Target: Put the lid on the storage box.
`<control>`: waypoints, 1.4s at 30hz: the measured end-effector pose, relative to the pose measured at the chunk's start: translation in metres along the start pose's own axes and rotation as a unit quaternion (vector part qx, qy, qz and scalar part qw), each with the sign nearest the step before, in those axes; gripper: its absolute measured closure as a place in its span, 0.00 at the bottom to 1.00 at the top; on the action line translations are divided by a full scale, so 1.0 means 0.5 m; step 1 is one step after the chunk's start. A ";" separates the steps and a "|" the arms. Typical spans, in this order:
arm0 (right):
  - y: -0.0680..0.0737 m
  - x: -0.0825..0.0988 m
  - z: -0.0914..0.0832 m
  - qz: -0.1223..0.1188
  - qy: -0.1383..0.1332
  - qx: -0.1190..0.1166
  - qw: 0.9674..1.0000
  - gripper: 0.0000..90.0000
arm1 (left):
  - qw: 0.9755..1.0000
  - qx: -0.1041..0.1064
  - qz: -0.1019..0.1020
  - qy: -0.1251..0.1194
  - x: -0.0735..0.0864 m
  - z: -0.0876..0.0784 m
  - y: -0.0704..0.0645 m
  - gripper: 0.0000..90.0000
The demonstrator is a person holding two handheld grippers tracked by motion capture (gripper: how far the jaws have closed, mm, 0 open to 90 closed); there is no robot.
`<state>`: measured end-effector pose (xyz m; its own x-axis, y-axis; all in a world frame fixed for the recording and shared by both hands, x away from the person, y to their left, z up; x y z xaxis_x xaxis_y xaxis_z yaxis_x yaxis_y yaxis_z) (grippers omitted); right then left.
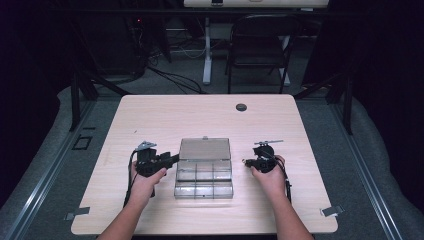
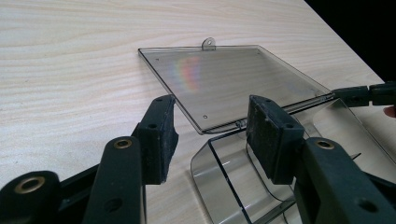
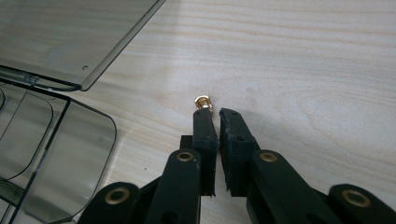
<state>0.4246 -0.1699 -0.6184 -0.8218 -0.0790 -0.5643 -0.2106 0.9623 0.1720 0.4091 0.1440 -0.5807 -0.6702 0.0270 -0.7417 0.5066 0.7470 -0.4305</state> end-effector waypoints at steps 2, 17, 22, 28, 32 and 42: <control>0.001 -0.002 -0.002 -0.002 -0.004 -0.001 1.000 0.95 | 1.000 0.000 0.000 0.000 0.000 0.000 0.001 0.57; 0.029 -0.016 -0.040 -0.029 -0.032 -0.004 0.999 0.95 | 1.000 -0.002 -0.002 -0.005 -0.002 -0.001 0.002 0.57; 0.049 -0.022 -0.058 -0.049 -0.042 -0.006 0.998 0.95 | 1.000 -0.001 -0.003 -0.006 -0.002 -0.002 0.002 0.57; 0.073 -0.029 -0.080 -0.062 -0.056 -0.021 0.996 0.95 | 1.000 -0.001 -0.004 -0.006 -0.002 -0.002 0.002 0.57; 0.094 -0.032 -0.093 -0.076 -0.066 -0.029 0.995 0.95 | 1.000 -0.001 -0.004 -0.005 -0.001 -0.002 0.002 0.57; 0.164 -0.026 -0.105 -0.108 -0.066 -0.068 0.990 0.95 | 1.000 -0.002 -0.005 -0.009 -0.003 -0.007 0.004 0.57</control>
Point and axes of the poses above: each handheld gripper's, and its own axes: z roughly forward along the jaws, x roughly out of its underside, y roughly to its left, the point moved 7 cm from there along z, roughly forward along the jaws, and after that the axes turned 6 degrees about x, right-handed, at the moved point
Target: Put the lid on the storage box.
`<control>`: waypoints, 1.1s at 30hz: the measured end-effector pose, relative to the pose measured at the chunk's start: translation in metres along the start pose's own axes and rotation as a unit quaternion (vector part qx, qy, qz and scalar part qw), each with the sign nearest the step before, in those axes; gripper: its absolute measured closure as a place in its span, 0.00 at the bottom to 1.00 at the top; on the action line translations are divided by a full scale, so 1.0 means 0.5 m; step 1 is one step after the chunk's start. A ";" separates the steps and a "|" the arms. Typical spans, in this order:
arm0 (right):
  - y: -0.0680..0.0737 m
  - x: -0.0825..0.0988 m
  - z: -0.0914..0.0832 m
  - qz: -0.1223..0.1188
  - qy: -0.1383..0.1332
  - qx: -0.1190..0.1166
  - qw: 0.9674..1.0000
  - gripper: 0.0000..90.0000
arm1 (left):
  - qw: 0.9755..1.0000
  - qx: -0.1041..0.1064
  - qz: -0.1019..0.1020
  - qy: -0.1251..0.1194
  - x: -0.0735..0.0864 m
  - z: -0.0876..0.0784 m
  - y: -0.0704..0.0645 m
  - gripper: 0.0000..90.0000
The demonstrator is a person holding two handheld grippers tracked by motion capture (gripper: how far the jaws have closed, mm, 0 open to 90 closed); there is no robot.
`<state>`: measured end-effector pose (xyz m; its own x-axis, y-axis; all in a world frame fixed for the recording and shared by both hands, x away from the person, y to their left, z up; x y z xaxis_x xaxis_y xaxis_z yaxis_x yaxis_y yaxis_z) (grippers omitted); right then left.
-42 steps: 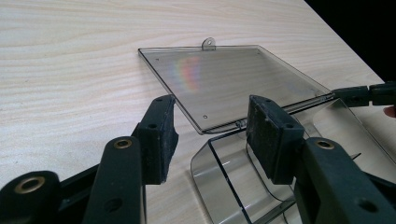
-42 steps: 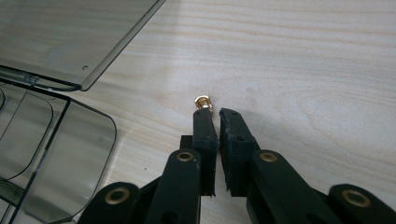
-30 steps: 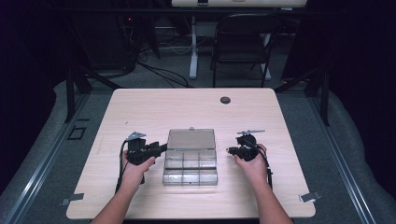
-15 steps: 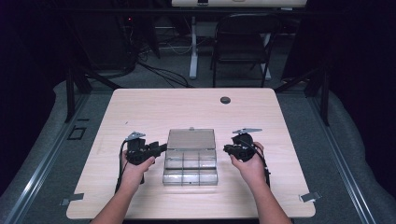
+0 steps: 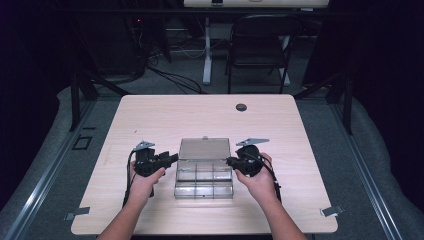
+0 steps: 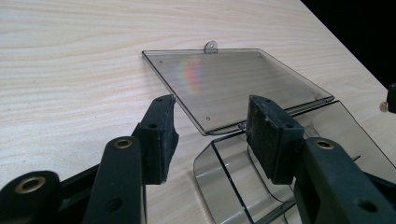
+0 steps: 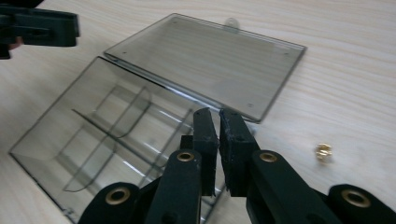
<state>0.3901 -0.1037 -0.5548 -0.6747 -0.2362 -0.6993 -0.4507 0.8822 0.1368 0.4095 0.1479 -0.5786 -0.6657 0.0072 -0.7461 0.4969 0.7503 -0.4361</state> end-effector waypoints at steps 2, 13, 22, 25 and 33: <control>0.018 0.002 0.004 -0.003 0.007 -0.009 1.000 0.95 | 1.000 -0.002 0.000 0.000 0.000 -0.001 0.001 0.57; 0.100 0.013 0.040 -0.041 0.037 -0.027 0.998 0.95 | 1.000 -0.006 -0.004 -0.006 -0.003 -0.009 0.009 0.58; 0.153 0.021 0.059 -0.062 0.048 -0.044 0.996 0.95 | 1.000 -0.011 -0.004 -0.010 -0.006 -0.013 0.014 0.58; 0.168 0.024 0.064 -0.068 0.050 -0.050 0.995 0.95 | 1.000 -0.011 -0.003 -0.009 -0.006 -0.014 0.015 0.58; 0.201 0.034 0.077 -0.082 0.057 -0.060 0.993 0.95 | 1.000 -0.012 -0.003 -0.009 -0.005 -0.013 0.015 0.58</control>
Point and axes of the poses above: each handheld gripper's, and its own axes: z roughly forward along the jaws, x roughly out of its underside, y roughly to its left, the point moved 7 cm from there along z, roughly forward along the jaws, and after that the axes turned 6 degrees about x, right-handed, at the moved point
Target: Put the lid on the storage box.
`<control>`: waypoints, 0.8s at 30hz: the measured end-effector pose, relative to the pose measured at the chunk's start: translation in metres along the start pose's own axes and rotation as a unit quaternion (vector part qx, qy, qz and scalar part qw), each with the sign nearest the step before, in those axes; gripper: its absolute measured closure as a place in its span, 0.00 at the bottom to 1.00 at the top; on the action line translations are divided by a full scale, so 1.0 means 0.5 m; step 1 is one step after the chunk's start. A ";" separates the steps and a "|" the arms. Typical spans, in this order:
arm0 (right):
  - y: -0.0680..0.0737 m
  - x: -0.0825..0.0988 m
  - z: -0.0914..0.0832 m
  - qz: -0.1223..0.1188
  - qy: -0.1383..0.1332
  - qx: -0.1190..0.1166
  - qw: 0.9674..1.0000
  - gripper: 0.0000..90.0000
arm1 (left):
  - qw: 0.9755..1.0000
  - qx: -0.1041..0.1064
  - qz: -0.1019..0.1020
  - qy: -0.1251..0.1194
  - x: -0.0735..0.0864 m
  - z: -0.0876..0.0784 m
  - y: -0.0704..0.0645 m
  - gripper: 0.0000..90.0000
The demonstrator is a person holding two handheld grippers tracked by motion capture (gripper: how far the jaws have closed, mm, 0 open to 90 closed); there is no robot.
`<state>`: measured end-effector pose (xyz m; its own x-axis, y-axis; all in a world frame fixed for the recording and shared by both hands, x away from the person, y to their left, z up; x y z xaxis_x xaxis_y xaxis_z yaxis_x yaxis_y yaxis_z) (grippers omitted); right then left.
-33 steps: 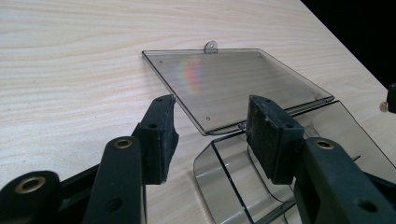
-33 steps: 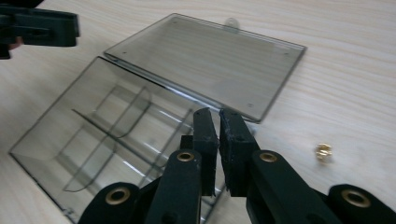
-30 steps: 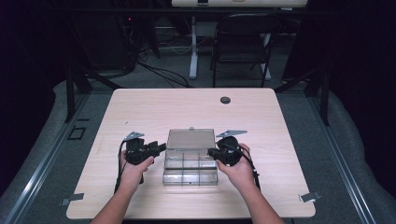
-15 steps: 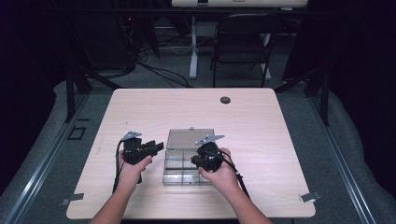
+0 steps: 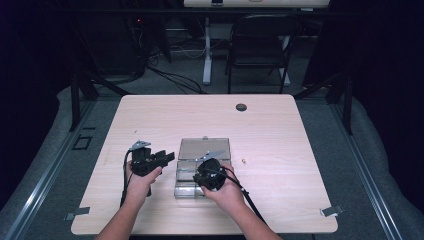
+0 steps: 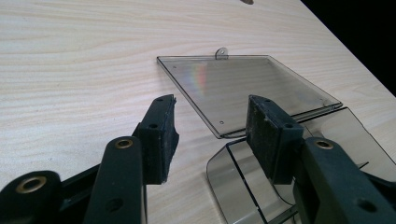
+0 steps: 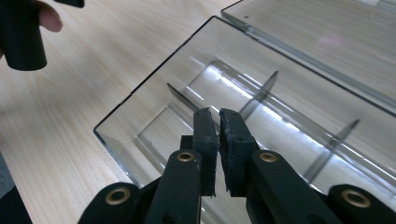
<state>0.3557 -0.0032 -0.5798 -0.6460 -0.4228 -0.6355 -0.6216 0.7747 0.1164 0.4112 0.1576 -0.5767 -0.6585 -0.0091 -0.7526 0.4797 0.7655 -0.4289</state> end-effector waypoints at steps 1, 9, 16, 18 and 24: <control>0.004 0.001 0.002 -0.003 0.003 -0.001 1.000 0.95 | 1.000 0.000 0.000 0.000 0.000 0.001 0.000 0.58; 0.018 0.004 0.020 -0.012 0.005 -0.003 1.000 0.95 | 1.000 0.001 0.000 0.002 0.002 0.002 -0.001 0.58; 0.019 0.006 0.028 -0.016 0.012 -0.003 1.000 0.95 | 1.000 0.001 0.000 0.002 0.002 0.002 -0.001 0.58; 0.019 0.005 0.030 -0.011 0.007 -0.002 1.000 0.95 | 1.000 0.001 0.000 0.002 0.002 0.002 -0.001 0.58; 0.021 0.008 0.036 -0.018 0.017 -0.002 1.000 0.95 | 1.000 0.001 -0.001 0.002 0.002 0.002 -0.001 0.58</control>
Point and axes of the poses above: each handheld gripper's, and its own axes: z roughly forward along the jaws, x roughly out of its underside, y roughly to its left, the point moved 7 cm from there along z, roughly forward along the jaws, and after that the axes turned 6 degrees about x, right-handed, at the moved point
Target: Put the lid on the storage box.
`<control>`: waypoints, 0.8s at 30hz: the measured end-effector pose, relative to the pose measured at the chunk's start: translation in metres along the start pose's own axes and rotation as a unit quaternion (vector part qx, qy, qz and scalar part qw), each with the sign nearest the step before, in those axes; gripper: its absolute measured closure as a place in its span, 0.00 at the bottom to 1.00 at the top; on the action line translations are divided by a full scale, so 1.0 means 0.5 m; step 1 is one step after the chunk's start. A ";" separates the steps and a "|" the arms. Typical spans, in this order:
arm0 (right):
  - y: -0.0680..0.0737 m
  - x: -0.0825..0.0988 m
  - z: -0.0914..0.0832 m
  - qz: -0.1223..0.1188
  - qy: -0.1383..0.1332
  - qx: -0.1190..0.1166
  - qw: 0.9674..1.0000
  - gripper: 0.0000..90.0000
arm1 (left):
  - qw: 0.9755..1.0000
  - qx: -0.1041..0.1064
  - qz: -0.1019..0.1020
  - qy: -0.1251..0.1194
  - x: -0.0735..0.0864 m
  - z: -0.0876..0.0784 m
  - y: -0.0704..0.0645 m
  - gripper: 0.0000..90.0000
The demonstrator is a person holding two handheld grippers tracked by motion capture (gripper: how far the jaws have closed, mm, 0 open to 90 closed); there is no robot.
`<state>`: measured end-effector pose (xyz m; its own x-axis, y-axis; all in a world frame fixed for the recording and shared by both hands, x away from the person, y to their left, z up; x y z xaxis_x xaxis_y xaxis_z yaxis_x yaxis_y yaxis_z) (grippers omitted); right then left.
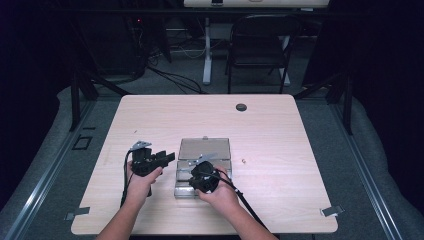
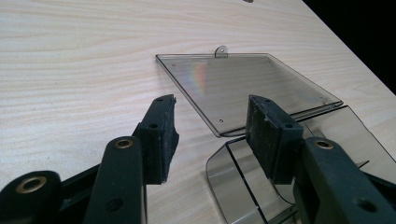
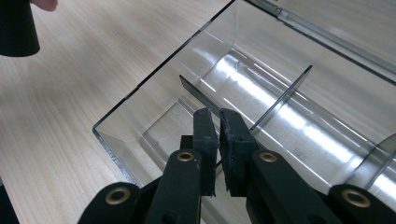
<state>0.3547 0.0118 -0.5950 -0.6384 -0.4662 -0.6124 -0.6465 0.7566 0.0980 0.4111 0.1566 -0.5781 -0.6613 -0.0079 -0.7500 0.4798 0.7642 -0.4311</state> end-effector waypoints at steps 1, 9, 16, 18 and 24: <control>0.001 0.000 0.003 0.003 -0.003 0.001 1.000 0.95 | 1.000 0.000 -0.001 0.000 0.000 0.000 0.000 0.58; 0.002 0.003 0.012 0.000 0.003 0.003 1.000 0.95 | 1.000 0.000 -0.001 0.000 0.000 0.000 0.000 0.58; 0.002 0.001 0.005 -0.004 -0.001 0.001 1.000 0.89 | 1.000 0.000 0.000 -0.001 0.000 -0.001 0.000 0.58; 0.001 0.001 0.003 -0.004 -0.003 0.003 1.000 0.89 | 1.000 0.000 -0.001 -0.002 0.000 0.000 0.000 0.58; -0.003 -0.006 -0.013 0.003 -0.020 0.001 1.000 0.89 | 1.000 -0.001 0.000 -0.001 0.000 -0.001 0.001 0.58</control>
<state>0.3545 0.0091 -0.5882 -0.6249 -0.4423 -0.6434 -0.6413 0.7608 0.0999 0.4110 0.1570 -0.5779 -0.6601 -0.0095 -0.7511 0.4782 0.7659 -0.4299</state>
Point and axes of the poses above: each handheld gripper's, and its own axes: z roughly forward along the jaws, x roughly out of its underside, y roughly to its left, the point moved 7 cm from there along z, roughly forward along the jaws, and after that the axes turned 6 degrees about x, right-handed, at the moved point
